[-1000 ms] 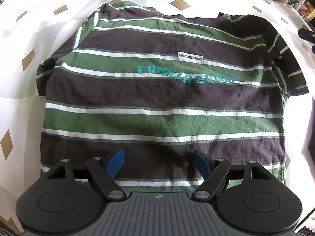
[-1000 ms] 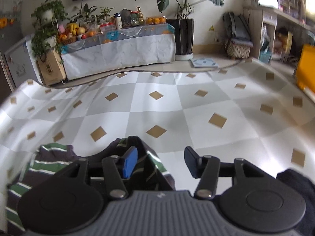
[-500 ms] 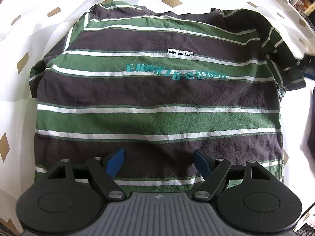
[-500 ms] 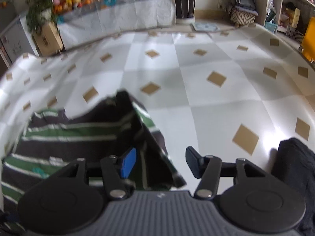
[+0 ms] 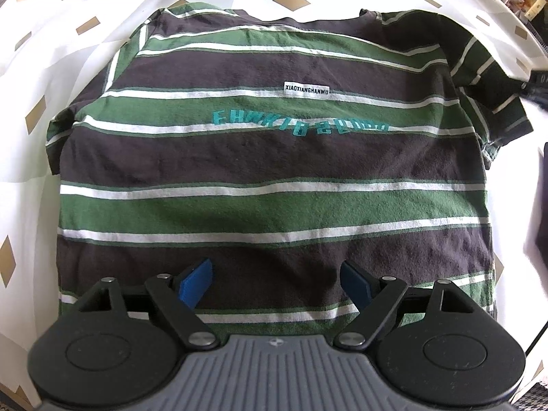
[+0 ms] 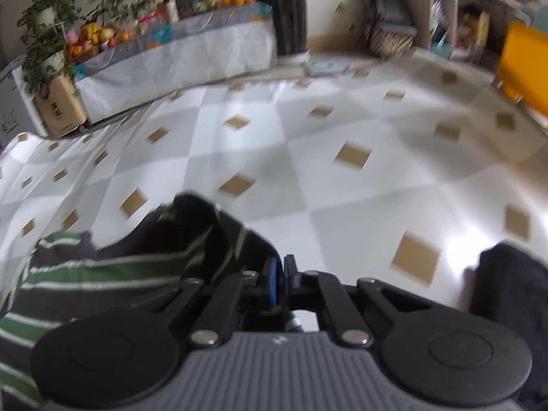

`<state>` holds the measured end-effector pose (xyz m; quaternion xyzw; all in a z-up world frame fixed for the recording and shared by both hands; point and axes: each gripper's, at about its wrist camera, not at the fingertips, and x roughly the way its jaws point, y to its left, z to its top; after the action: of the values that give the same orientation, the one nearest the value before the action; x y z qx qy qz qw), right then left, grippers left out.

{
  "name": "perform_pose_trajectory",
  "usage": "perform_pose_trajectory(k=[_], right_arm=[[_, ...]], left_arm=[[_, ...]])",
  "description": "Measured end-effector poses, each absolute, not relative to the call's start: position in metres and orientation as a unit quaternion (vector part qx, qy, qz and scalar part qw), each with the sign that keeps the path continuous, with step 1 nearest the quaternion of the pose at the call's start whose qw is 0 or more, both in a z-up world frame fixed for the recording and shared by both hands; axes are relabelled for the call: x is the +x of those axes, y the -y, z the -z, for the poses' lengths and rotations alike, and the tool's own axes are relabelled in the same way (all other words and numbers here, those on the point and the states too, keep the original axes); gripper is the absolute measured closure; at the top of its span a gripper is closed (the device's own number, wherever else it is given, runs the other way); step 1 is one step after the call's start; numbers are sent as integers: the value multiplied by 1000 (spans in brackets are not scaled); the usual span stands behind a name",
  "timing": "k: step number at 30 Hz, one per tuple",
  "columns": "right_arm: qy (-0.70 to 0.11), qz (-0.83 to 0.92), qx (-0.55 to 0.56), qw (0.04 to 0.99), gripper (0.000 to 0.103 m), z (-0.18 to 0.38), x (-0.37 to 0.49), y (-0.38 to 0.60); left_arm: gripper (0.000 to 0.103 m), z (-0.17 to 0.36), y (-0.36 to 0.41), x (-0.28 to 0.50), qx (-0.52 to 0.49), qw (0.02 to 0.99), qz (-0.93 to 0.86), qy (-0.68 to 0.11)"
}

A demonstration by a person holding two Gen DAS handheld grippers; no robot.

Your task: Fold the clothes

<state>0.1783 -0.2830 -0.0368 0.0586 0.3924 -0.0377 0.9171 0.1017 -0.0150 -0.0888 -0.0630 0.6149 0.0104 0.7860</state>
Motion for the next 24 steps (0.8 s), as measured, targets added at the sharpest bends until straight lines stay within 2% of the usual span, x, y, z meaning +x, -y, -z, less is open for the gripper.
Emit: perform_pose_trajectory(k=[3,5,7,8,9,16,24], right_arm=[[-318,78,20,945,99,15,174,281],[-289,89,28,953,94,4,172,285],[-311,73,69,945,80,3,177,295],[-327,64,89,939,67,7,179,299],[-343,55,103,932,64,11,181,302],[-448,-6,118,886,55,48,185,311],[-466,-17,130,875,51,66,177,318]], left_arm=[[22,88,15,102,-65,786,-9,-615],[22,88,15,102,-64,786,-8,-615],[22,88,15,101,-63,786,-7,-615],[22,88,15,101,-63,786,-7,-615],[22,88,15,101,-64,786,-7,-615],[21,88,14,101,-67,785,-7,-616],[21,88,18,101,-57,786,-8,-616]])
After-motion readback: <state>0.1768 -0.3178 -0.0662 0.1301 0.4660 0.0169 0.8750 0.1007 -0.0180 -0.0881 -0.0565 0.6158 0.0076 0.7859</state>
